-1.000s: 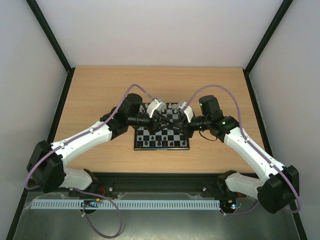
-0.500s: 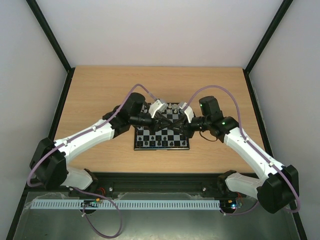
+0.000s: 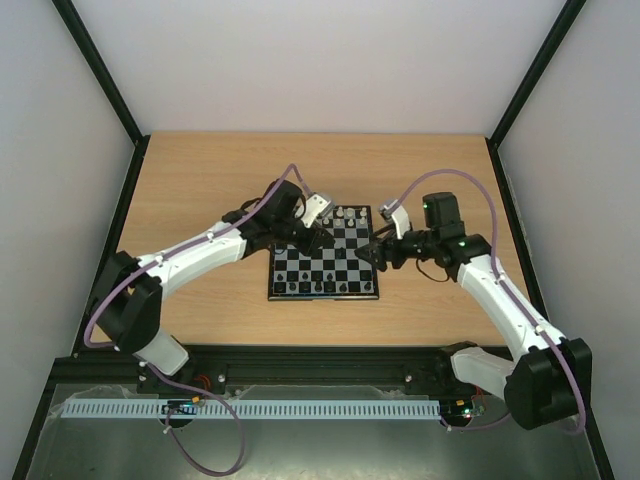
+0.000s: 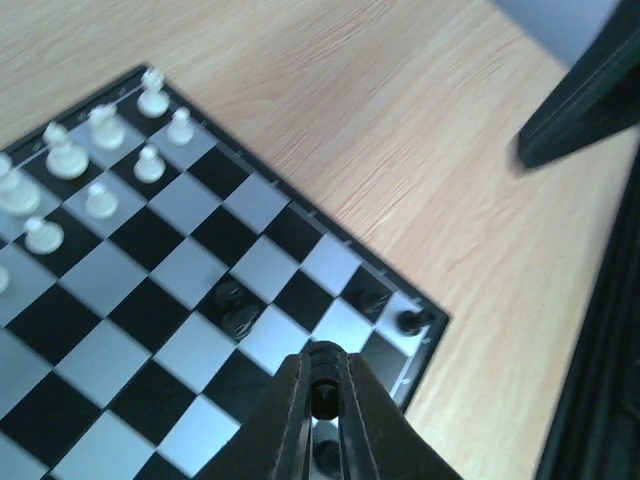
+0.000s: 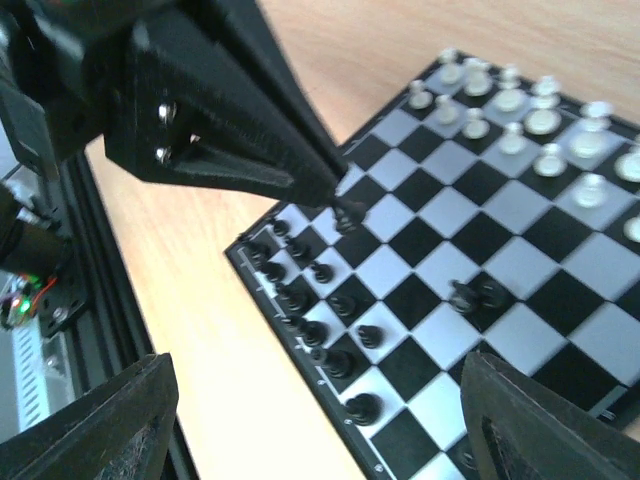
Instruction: Set up the chess pieces on the board
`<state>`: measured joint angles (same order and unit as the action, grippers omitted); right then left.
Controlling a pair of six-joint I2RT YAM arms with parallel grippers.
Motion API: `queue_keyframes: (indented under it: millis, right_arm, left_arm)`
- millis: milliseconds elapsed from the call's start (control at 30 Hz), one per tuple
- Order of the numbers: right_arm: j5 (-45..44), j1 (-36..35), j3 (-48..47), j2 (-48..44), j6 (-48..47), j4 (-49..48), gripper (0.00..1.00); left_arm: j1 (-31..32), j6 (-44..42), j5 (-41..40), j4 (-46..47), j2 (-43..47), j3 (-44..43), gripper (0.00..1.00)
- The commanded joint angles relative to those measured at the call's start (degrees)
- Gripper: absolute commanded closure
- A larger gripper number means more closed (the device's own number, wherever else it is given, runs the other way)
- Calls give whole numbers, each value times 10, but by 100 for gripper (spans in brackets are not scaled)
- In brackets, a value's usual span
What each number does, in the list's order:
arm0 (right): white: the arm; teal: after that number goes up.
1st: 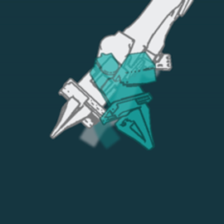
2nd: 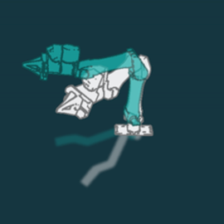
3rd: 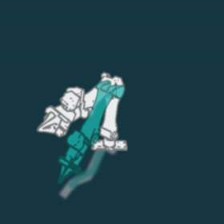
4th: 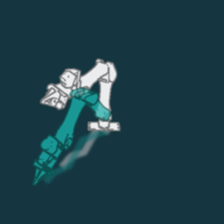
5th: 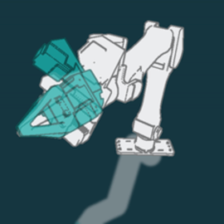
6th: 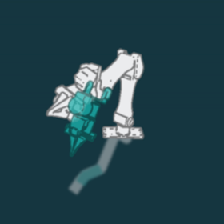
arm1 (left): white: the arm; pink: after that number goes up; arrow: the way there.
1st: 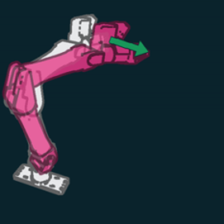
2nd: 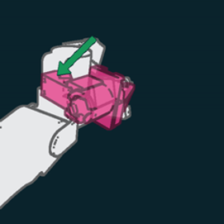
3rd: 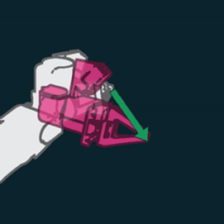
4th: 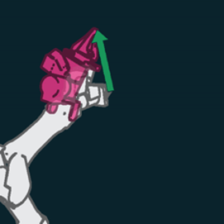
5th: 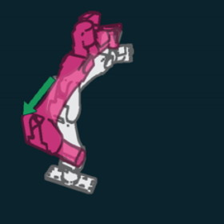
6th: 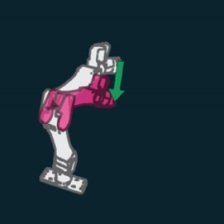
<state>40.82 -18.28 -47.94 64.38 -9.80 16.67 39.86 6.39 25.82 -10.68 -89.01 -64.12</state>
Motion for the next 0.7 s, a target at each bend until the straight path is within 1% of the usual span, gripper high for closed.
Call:
queue_keyframes:
  millis: [0,200,433,667]
  right_arm:
    - [11,42,10,-34,16,31,21]
    - [-32,76,35,-65,33,18,22]
    - [-28,83,44,-64,26,14,23]
    - [-22,83,47,-67,19,18,24]
  left_arm:
    - [0,-40,-82,-56,-33,-18,91]
    - [9,-60,-113,-82,-68,-24,91]
    - [32,-60,-122,-85,-114,-37,91]
    - [61,-56,-123,-87,-163,-82,91]
